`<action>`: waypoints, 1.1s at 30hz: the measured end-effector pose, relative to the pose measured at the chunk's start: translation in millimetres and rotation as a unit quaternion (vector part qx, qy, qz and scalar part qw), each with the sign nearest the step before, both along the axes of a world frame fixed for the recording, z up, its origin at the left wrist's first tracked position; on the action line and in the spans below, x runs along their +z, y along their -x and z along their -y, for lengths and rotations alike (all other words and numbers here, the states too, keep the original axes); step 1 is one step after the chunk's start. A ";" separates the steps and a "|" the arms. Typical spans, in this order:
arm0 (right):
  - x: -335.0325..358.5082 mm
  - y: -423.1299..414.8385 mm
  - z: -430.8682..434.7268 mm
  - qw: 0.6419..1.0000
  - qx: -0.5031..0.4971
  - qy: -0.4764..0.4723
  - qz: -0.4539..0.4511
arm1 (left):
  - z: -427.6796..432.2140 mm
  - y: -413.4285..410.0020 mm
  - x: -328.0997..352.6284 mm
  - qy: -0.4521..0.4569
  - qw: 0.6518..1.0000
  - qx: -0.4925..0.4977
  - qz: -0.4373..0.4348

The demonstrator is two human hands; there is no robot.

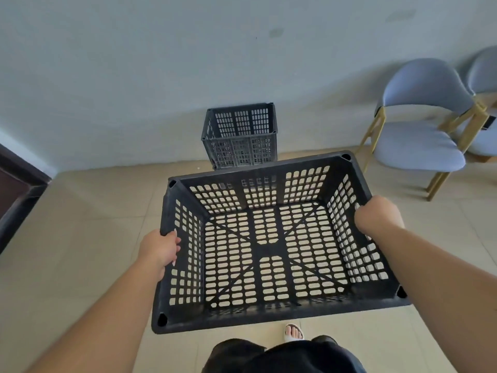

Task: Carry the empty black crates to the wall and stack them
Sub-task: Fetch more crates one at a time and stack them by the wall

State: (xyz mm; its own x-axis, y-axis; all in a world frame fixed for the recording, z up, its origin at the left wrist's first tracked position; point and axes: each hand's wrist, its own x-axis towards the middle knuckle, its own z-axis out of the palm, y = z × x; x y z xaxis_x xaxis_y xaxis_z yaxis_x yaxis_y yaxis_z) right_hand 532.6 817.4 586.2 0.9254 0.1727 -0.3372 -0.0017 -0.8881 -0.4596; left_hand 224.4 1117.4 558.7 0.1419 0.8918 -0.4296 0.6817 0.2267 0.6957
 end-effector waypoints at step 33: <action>-8.0 -365.3 -449.9 0.999 -0.030 0.011 0.014 | -488.3 -387.5 -6.1 -0.011 0.998 -0.059 0.027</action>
State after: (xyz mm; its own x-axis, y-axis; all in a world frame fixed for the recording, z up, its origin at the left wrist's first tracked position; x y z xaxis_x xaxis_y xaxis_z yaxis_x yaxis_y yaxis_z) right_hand 897.9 1267.3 578.2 0.9433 0.1088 -0.3135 -0.0429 -0.8967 -0.4405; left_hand 611.9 1605.7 552.6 0.2684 0.8766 -0.3993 0.6639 0.1320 0.7361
